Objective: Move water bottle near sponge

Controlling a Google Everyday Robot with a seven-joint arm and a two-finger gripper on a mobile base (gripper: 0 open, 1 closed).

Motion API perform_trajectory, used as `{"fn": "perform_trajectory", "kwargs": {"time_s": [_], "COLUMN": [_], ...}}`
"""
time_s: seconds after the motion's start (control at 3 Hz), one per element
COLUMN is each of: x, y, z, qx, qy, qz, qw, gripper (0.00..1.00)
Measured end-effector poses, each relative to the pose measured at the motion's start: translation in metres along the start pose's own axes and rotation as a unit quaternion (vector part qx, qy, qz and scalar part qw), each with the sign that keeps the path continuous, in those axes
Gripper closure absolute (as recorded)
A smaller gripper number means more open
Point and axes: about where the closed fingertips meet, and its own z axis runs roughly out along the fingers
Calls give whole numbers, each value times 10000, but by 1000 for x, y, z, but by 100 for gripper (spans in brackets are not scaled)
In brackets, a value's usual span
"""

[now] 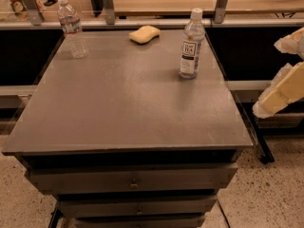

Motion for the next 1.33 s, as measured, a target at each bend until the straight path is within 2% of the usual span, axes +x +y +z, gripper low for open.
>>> {"fn": "perform_trajectory", "kwargs": {"time_s": [0.33,0.67,1.0,1.33], "x": [-15,-47,-54,-54], "y": [-1,2,-2,-2], "z": [-6,-15,-18,-18], "qx": [57,232,336,336], "qy": [-991,-1720,-1843,-1843], "qz": [821,1263,1279,1278], "qw": [9917,9767,9739,9739], "gripper": [0,0,0,0]}}
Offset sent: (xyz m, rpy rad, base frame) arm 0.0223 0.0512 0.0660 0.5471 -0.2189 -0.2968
